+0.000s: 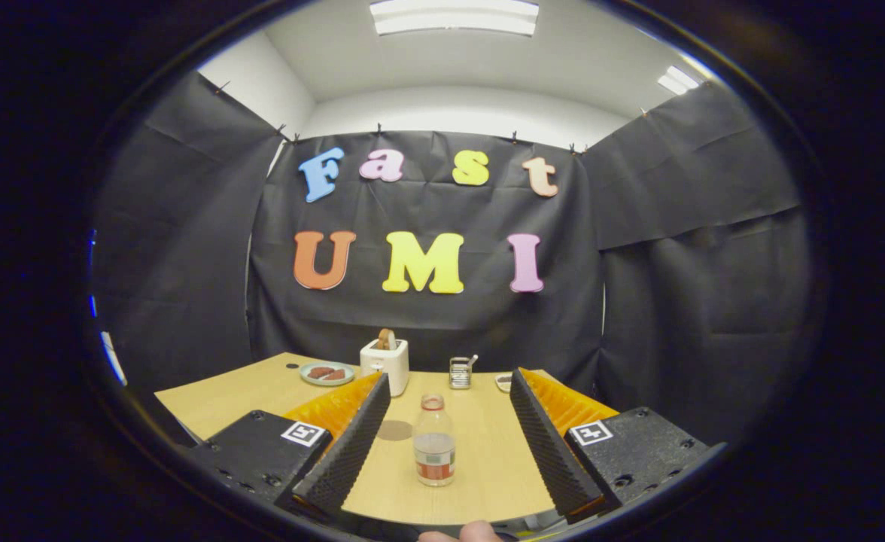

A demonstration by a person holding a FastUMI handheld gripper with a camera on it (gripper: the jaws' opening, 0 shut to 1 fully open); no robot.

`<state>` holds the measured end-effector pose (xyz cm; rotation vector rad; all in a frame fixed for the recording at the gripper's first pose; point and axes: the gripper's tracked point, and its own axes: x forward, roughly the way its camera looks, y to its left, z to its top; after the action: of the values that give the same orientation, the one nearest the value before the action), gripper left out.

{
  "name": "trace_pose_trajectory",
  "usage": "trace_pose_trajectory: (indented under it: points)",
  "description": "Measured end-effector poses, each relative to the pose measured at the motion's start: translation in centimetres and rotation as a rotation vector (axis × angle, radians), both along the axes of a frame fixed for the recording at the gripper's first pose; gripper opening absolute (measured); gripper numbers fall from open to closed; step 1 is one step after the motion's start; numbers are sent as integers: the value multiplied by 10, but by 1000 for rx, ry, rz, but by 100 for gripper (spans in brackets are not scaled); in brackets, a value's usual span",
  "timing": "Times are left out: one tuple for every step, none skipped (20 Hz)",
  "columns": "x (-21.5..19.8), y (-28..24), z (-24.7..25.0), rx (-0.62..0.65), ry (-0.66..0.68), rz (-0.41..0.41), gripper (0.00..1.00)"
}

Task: Take the bottle from table, then pour the juice into the cup, finally place the bottle on the coaster

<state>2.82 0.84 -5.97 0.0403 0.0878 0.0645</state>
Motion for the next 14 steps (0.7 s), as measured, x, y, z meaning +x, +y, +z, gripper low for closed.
trace_pose_trajectory:
  points:
    - [5,1,-10,-1,17,8,100]
    - [9,3,-19,5,35,16,100]
    - [13,6,-29,17,54,27,100]
    - [16,9,-38,29,75,37,100]
    - [20,10,-51,37,100,44,100]
    - [24,10,-60,41,117,47,100]
    - [28,11,-70,41,133,49,100]
    - [31,11,-80,41,149,50,100]
    - [35,11,-91,39,166,51,100]
    - [39,11,-100,36,183,51,100]
    - [41,11,-111,34,203,52,100]
    - [44,13,-120,35,218,57,100]
    - [48,15,-128,34,235,59,100]
    - [52,16,-136,33,248,65,100]
